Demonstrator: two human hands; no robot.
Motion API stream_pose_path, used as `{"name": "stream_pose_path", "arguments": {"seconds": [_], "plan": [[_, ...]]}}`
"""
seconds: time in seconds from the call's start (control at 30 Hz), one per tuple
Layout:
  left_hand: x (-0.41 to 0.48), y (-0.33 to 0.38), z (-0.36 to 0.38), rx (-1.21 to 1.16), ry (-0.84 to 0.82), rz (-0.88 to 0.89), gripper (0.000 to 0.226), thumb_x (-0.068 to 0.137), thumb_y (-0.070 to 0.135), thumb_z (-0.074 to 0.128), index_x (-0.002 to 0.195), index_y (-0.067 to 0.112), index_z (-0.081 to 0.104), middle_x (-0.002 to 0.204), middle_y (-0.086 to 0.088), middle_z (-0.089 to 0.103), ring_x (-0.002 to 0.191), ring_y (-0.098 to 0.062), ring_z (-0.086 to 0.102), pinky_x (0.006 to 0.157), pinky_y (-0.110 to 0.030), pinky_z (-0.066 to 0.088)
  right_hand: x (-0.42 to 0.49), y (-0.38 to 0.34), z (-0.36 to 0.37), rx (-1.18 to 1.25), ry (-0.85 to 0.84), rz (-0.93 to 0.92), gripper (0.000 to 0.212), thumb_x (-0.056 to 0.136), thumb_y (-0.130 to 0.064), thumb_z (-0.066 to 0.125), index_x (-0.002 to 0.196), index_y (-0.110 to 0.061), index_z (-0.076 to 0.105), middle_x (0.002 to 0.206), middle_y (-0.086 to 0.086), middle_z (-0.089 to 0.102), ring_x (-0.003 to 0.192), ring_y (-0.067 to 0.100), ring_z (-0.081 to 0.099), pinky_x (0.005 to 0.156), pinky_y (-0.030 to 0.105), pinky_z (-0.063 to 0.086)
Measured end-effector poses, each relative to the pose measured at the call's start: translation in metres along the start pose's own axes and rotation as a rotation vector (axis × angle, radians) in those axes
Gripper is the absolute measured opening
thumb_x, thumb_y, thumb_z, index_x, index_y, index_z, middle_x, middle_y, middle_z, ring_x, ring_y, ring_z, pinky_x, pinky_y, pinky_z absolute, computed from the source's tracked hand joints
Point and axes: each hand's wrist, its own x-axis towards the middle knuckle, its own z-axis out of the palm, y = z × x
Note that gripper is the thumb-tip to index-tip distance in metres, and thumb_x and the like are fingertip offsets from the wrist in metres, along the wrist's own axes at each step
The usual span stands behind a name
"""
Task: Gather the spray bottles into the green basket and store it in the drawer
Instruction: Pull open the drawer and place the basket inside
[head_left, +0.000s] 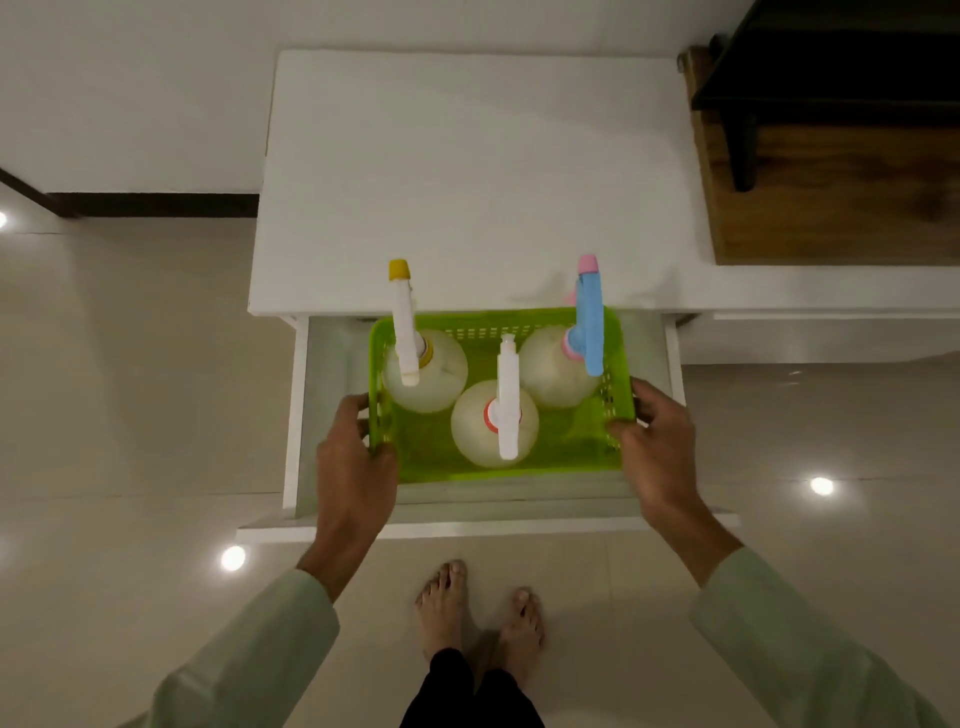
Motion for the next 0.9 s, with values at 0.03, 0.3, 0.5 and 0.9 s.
{"name": "stream_pose_path", "arguments": {"seconds": [0.03,0.3,0.5,0.9], "plan": [[-0.003,-0.008,0.003,0.009,-0.011,-0.016,0.041,0.084,-0.012,0.056,0.116,0.014,0.055,0.097,0.001,0.066,0.085,-0.010,0.065,0.056,-0.025,0.054,-0.005,0.009,0.000,-0.013,-0.003,0.003,0.055,0.073,0.016,0.054,0.111,-0.017,0.075,0.088,-0.001,0.074,0.081,0.016,0.067,0.069,0.035,0.056],[0.010,-0.053,0.034,0.116,-0.108,-0.093,0.032,0.081,-0.014,0.054,0.095,0.015,0.050,0.093,-0.002,0.063,0.088,-0.025,0.060,0.054,-0.022,0.044,-0.007,0.067,0.022,-0.006,0.014,0.134,0.051,0.075,0.021,0.048,0.106,-0.011,0.073,0.085,0.013,0.073,0.074,0.029,0.063,0.064,0.037,0.052],[0.043,-0.069,0.056,0.085,-0.247,-0.207,0.033,0.083,-0.012,0.048,0.096,0.017,0.048,0.101,-0.014,0.066,0.080,-0.029,0.058,0.060,-0.035,0.046,0.018,0.089,0.040,-0.046,0.024,0.243,0.051,0.076,0.021,0.042,0.108,-0.006,0.071,0.088,0.017,0.071,0.073,0.024,0.060,0.057,0.023,0.044],[0.077,-0.150,0.106,0.118,-0.254,-0.374,0.039,0.081,-0.013,0.051,0.081,0.025,0.045,0.095,-0.020,0.062,0.079,-0.029,0.056,0.065,-0.037,0.048,0.061,0.149,0.090,-0.290,-0.007,0.334,0.032,0.081,0.014,0.043,0.099,-0.006,0.061,0.090,0.020,0.069,0.079,0.033,0.061,0.063,0.032,0.043]]}}
